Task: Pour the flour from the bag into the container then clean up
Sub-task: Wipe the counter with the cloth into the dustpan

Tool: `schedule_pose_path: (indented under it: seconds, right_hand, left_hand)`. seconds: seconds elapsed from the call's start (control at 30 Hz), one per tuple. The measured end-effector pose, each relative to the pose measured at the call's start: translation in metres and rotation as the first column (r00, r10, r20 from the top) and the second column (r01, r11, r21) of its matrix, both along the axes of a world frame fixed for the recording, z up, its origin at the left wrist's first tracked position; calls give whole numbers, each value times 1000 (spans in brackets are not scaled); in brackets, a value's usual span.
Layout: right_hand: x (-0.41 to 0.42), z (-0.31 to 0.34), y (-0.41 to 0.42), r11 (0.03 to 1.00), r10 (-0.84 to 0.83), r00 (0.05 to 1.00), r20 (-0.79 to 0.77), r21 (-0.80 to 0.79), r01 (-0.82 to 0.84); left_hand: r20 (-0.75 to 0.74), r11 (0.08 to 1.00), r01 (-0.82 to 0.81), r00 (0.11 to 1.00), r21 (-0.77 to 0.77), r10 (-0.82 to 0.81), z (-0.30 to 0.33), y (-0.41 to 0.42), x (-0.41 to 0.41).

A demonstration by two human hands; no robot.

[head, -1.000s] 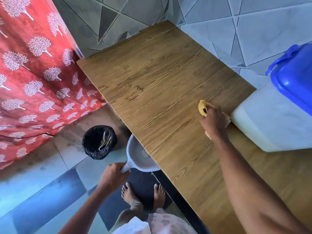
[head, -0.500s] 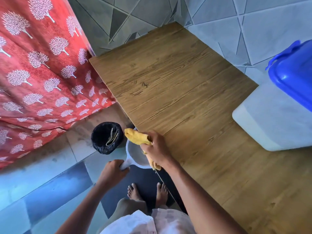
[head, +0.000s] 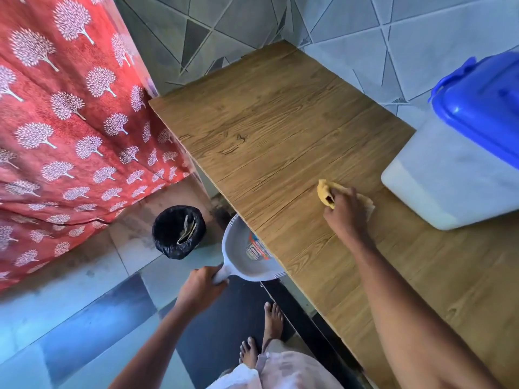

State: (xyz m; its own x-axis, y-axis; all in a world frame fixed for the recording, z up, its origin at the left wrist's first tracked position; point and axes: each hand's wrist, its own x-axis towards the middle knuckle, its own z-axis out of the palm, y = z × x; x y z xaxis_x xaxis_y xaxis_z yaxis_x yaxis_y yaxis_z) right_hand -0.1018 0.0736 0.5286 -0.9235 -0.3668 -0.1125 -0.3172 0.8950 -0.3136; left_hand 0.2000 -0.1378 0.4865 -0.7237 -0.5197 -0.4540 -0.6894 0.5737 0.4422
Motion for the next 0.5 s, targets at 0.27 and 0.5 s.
schedule_pose_path:
  seconds: [0.27,0.5]
  right_hand:
    - [133,6,-70,889,373,855,361,-402,-218]
    - [110,52,4,636,106,771,628,-639,433]
  left_hand:
    - [-9,999,42,999,25,-42,-10,9,21]
    - [-32,997,77,997,23,-77,-21,30,39]
